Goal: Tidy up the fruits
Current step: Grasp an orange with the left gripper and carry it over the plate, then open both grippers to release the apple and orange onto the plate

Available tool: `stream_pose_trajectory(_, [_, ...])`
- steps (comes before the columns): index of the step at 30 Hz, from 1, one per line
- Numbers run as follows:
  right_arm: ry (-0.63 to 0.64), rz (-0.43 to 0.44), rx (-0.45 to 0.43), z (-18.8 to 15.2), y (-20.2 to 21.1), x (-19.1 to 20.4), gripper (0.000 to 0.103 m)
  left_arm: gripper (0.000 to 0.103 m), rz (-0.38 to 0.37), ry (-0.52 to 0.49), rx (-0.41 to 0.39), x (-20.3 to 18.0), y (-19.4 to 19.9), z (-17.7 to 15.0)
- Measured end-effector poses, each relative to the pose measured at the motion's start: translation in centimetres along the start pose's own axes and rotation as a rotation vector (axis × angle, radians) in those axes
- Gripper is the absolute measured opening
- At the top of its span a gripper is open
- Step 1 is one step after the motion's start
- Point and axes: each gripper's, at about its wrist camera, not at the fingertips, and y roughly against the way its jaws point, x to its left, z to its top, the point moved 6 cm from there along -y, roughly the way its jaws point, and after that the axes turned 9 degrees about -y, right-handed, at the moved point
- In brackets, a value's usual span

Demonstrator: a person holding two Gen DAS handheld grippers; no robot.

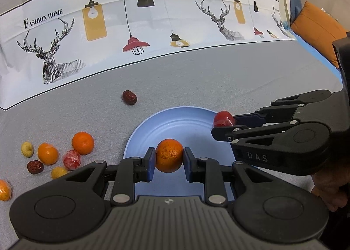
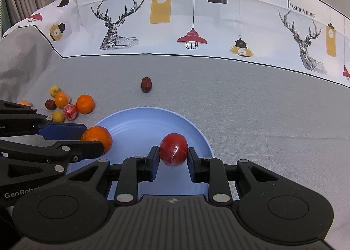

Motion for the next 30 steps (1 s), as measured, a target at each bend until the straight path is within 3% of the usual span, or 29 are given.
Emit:
stream_pose_trajectory(23, [0.020,-0.005,0.005,-0.07,-0.40,0.59,0.030,0.030,-0.028,-0.015,-0.002,-0.39,-0.05,0.13])
stream_pose_trajectory(25, [0.024,-0.017,0.001,0.00,-0.39,0.62,0.037,0.031,-0.035,-0.012,0.010,-0.46,-0.24,0.02])
stream_pose_trajectory(27, [0.021,-0.043,-0.011,0.14,-0.33,0.37,0.052,0.033,-0.023,-0.017,0.004,-0.43,-0.18,0.10])
stream_pose_trajectory(30, [-0.005,-0.040,-0.014,0.31,-0.32,-0.03,0.055,0.037,-0.028,0.003,0.006,-0.12,-0.24,0.09])
